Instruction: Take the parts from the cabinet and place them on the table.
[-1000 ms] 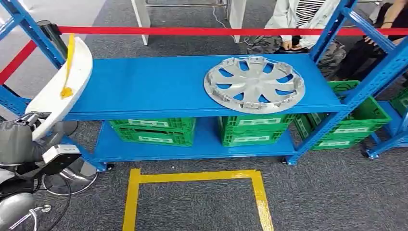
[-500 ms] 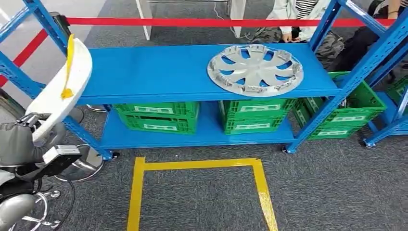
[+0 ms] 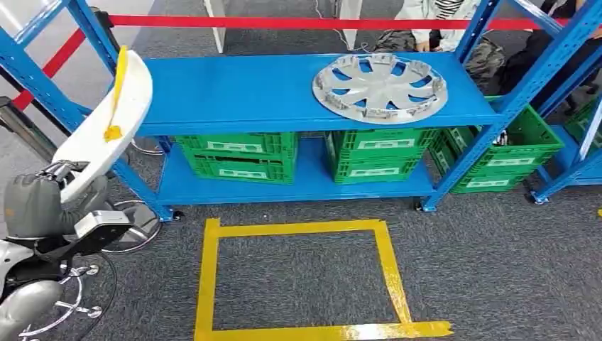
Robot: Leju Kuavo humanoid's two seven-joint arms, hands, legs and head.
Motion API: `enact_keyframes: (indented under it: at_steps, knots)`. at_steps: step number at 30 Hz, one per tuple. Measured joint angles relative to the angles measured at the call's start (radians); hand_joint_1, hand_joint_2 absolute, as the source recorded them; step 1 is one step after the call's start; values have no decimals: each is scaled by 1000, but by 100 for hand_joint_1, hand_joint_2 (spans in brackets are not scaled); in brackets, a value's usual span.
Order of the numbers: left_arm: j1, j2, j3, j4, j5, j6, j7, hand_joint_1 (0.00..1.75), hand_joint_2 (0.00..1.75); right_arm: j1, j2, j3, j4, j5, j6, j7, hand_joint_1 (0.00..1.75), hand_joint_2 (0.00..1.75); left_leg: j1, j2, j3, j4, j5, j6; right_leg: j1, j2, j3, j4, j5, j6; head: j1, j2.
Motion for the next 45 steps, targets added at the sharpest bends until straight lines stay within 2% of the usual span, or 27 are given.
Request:
enact_keyframes:
  at_steps: [2, 3, 5, 7, 8, 9, 10, 12, 14, 18, 20, 22, 23, 25, 27, 28, 29, 30, 33, 34, 37, 38, 39, 40, 42, 43, 45]
  knots:
    - [-3, 0, -8, 1, 2, 0, -3, 175, 175, 13, -7, -3, -18, 0, -18, -7, 0, 0, 3, -1, -1, -10, 21, -10, 3, 0, -10, 1, 16, -6, 0, 0]
    - [-3, 2, -10, 2, 3, 1, -4, 175, 175, 21, -10, -5, -33, 0, -34, -9, 0, 0, 2, -4, -9, -6, 11, -15, -9, -8, -27, -11, 34, -21, 0, 0]
    - [-5, 2, -14, 2, 8, 2, -5, 175, 175, 35, -21, -11, -59, 0, -66, -17, 0, 0, 3, -4, -33, 71, -97, -24, -5, -11, -43, -6, 53, -37, -4, 0]
    - [0, -1, -22, 4, 8, 4, -5, 175, 175, 56, -30, -22, -95, 0, -107, -28, 0, 0, 7, -4, -62, 230, -202, -31, -2, -14, -72, 0, 71, -42, -5, 0]
    - [4, -3, -27, 5, 7, 6, -5, 175, 175, 67, -35, -25, -117, 0, -125, -35, 0, 0, 8, -4, -66, 290, -218, -33, -1, -14, -87, 5, 80, -42, -6, 0]
    - [7, -5, -31, 6, 7, 7, -5, 175, 175, 77, -42, -29, -133, 0, -133, -40, 0, 0, 8, -4, -54, 311, -201, -34, -1, -14, -106, 12, 89, -41, -6, 0]
    - [9, -6, -33, 7, 7, 10, -5, 175, 175, 87, -47, -34, -149, 0, -137, -45, 0, 0, 8, -4, -26, 293, -166, -34, -1, -14, -123, 19, 96, -39, -6, 0]
    - [11, -7, -36, 8, 7, 13, -5, 175, 175, 109, -55, -49, -177, 0, -140, -52, 0, 0, 9, -4, 79, 153, -104, -30, -1, -14, -155, 38, 106, -32, -6, 0]
    - [13, -8, -36, 8, 10, 16, -5, 175, 175, 129, -60, -64, -198, 0, -142, -53, 0, 0, 4, -5, 179, -7, -154, -22, 3, -12, -175, 58, 115, -22, -5, 0]
    - [15, -10, -39, 15, 14, 18, -7, 175, 175, 167, -69, -89, -219, 0, -143, -53, 0, 0, 2, -3, 149, -17, -129, 5, 1, -9, -185, 50, 153, 6, -6, 0]
    - [9, -11, -43, 19, 13, 17, -8, 175, 175, 180, -71, -103, -229, 0, -143, -51, 0, 0, 6, 3, 124, -18, -104, 23, -4, -3, -218, 109, 48, 15, 0, 0]
    - [9, -12, -47, 21, 14, 17, -8, 175, 175, 184, -71, -115, -233, 0, -143, -44, 0, 0, 6, 4, 91, -17, -76, 22, -6, -4, -249, 254, -63, 24, 2, 0]
    - [7, -13, -49, 22, 17, 17, -8, 175, 175, 183, -71, -121, -235, 0, -143, -42, 0, 0, 6, 4, 72, -16, -62, 22, -6, -4, -258, 323, -87, 26, 3, 0]
    - [6, -14, -50, 24, 19, 18, -8, 175, 175, 184, -71, -130, -240, 0, -143, -40, 0, 0, 5, 7, 37, -16, -34, 18, -7, -4, -228, 355, -34, 27, 2, 0]
    - [5, -14, -50, 24, 20, 20, -8, 175, 175, 184, -71, -146, -240, 0, -143, -39, 0, 0, 6, 7, 5, -16, -6, 13, -9, -4, -122, 239, 43, 24, 3, 0]
    - [3, -14, -49, 24, 20, 21, -6, 175, 175, 184, -71, -153, -242, 0, -143, -39, 0, 0, 5, 6, -2, -15, 6, 9, -10, -2, -48, 142, 36, 22, 2, 0]
    - [2, -13, -47, 24, 20, 23, -4, 175, 175, 184, -72, -161, -246, 0, -143, -39, 0, 0, 0, 4, -9, -12, 16, 3, -7, -1, 42, 25, -5, 17, 4, 0]
    - [0, -13, -42, 24, 21, 24, -3, 175, 175, 185, -76, -169, -250, 0, -143, -40, 0, 0, 1, 6, -14, -12, 31, -2, -6, 1, 64, -40, -26, 6, 3, 0]
    - [-5, -13, -39, 24, 21, 27, -2, 175, 175, 188, -81, -175, -253, 0, -144, -38, 0, 0, 5, 3, -23, -33, 76, -22, 0, 0, 24, -21, 6, -16, 2, 0]
    - [-3, -13, -39, 24, 21, 27, -2, 175, 175, 187, -82, -176, -254, 0, -144, -36, 0, 0, 10, 0, -33, -30, 54, -26, -4, -6, 7, -22, 22, -30, 0, 0]
    - [-5, -13, -35, 25, 21, 27, 0, 175, 175, 191, -84, -180, -256, 0, -144, -35, 0, 0, 9, 0, -61, 146, -162, -35, 1, -11, -38, -19, 59, -45, -3, 0]
    - [-5, -13, -35, 26, 21, 26, 0, 175, 175, 191, -84, -180, -256, 0, -144, -35, 0, 0, 9, 0, -64, 227, -201, -36, 3, -11, -56, -16, 74, -47, -3, 0]
    - [-5, -13, -34, 26, 21, 26, 0, 175, 175, 191, -84, -180, -256, 0, -144, -35, 0, 0, 9, 0, -61, 279, -197, -35, 5, -12, -68, -11, 88, -47, -3, 0]
    - [-5, -13, -34, 26, 21, 26, 0, 175, 175, 190, -84, -182, -256, 0, -144, -35, 0, 0, 9, 0, -45, 296, -162, -33, 6, -11, -95, -2, 101, -45, -2, 0]
    - [-9, -13, -34, 26, 26, 23, 0, 175, 175, 189, -84, -183, -256, 0, -143, -35, 0, 0, 8, 0, 32, 234, -88, -26, 7, -11, -142, 18, 122, -42, -3, 0]
    - [-14, -13, -34, 26, 32, 16, -1, 175, 175, 187, -84, -183, -256, 0, -143, -34, 0, 0, 5, 0, 100, 150, -85, -20, 8, -11, -162, 29, 131, -41, -3, 0]
    - [-30, -13, -33, 26, 49, 10, -4, 175, 175, 181, -83, -180, -260, 0, -143, -34, 0, 0, -1, 0, 212, -27, -159, -9, 11, -12, -185, 45, 148, -32, -2, 0]
